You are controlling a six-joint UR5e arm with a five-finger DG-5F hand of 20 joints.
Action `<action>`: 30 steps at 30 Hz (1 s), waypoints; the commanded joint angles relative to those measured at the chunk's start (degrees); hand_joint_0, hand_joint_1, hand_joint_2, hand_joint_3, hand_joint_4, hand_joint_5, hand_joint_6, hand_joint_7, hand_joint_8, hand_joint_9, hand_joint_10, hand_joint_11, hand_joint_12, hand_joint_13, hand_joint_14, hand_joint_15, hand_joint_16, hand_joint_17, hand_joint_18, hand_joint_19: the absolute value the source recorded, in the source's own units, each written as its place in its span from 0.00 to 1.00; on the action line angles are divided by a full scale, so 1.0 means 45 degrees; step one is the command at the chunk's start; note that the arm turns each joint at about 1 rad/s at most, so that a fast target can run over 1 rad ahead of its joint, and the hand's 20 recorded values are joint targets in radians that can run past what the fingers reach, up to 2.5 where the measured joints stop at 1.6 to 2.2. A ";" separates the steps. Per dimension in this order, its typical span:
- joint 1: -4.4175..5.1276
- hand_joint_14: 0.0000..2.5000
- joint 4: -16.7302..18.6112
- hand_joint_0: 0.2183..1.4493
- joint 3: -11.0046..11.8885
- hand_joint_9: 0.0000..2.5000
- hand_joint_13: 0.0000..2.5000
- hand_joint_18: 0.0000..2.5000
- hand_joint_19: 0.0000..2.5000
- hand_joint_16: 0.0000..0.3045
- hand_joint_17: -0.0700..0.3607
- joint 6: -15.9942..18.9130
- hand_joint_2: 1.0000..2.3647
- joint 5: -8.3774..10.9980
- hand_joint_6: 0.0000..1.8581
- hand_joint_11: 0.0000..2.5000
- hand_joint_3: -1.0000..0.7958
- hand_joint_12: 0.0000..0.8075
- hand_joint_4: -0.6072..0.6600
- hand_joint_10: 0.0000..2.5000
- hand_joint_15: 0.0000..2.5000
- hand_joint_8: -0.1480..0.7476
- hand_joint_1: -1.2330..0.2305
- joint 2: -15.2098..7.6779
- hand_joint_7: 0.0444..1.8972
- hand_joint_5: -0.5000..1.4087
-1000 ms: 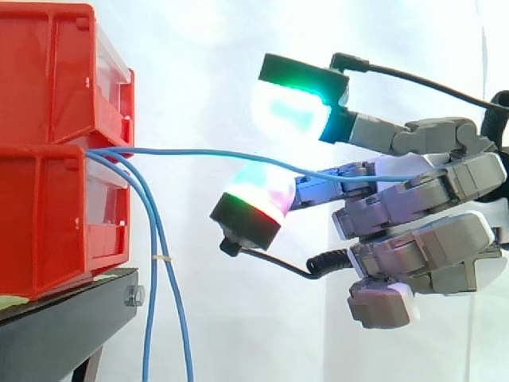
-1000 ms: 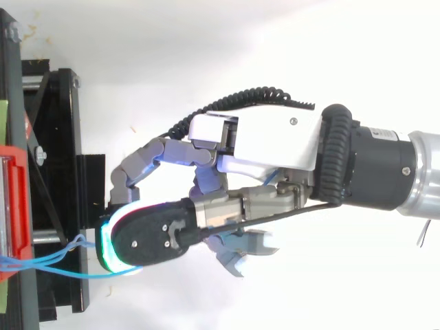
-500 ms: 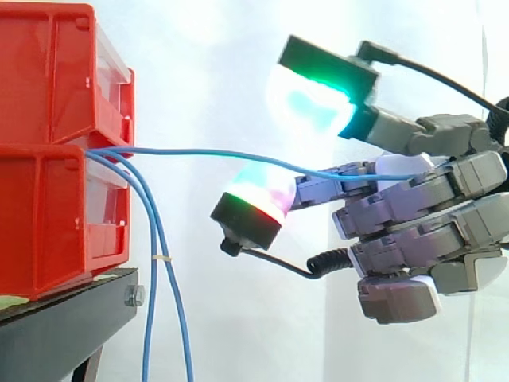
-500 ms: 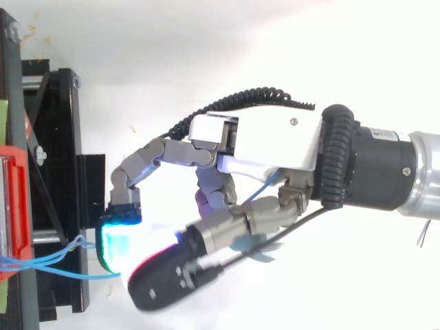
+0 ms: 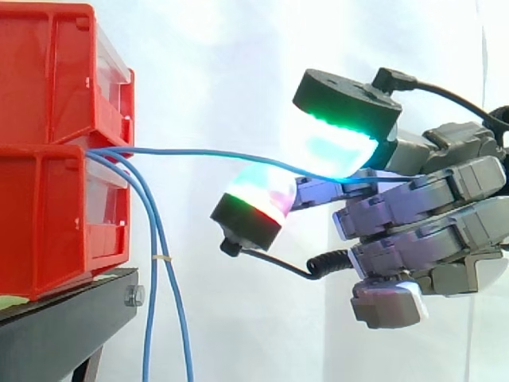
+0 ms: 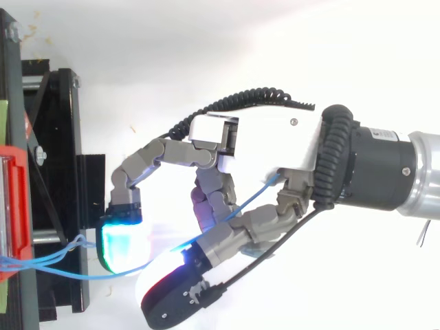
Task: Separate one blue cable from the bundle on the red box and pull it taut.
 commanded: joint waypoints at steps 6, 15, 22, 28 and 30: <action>0.0003 0.01 0.0000 0.30 -0.0006 0.84 0.77 0.51 0.32 0.16 0.42 0.0000 0.01 0.0001 0.47 0.39 0.37 0.39 0.47 0.01 0.36 0.38 0.34 0.0004 0.49 0.25; 0.0003 0.01 0.0000 0.30 -0.0006 0.78 0.70 0.55 0.27 0.20 0.48 -0.0019 0.01 0.0001 0.46 0.24 0.39 0.46 0.52 0.01 0.21 0.45 0.43 0.0004 0.50 0.25; 0.0003 0.01 0.0020 0.30 -0.0006 0.77 0.69 0.54 0.27 0.21 0.49 -0.0019 0.01 -0.0019 0.46 0.25 0.39 0.48 0.53 0.01 0.22 0.47 0.44 0.0004 0.50 0.25; 0.0003 0.01 0.0020 0.31 -0.0006 0.76 0.68 0.52 0.28 0.20 0.47 0.0000 0.01 -0.0019 0.46 0.27 0.41 0.49 0.53 0.01 0.25 0.46 0.36 0.0004 0.51 0.25; 0.0003 0.01 0.0000 0.31 -0.0006 0.76 0.68 0.52 0.28 0.19 0.46 0.0000 0.01 0.0001 0.46 0.27 0.41 0.48 0.52 0.01 0.25 0.46 0.32 0.0004 0.51 0.25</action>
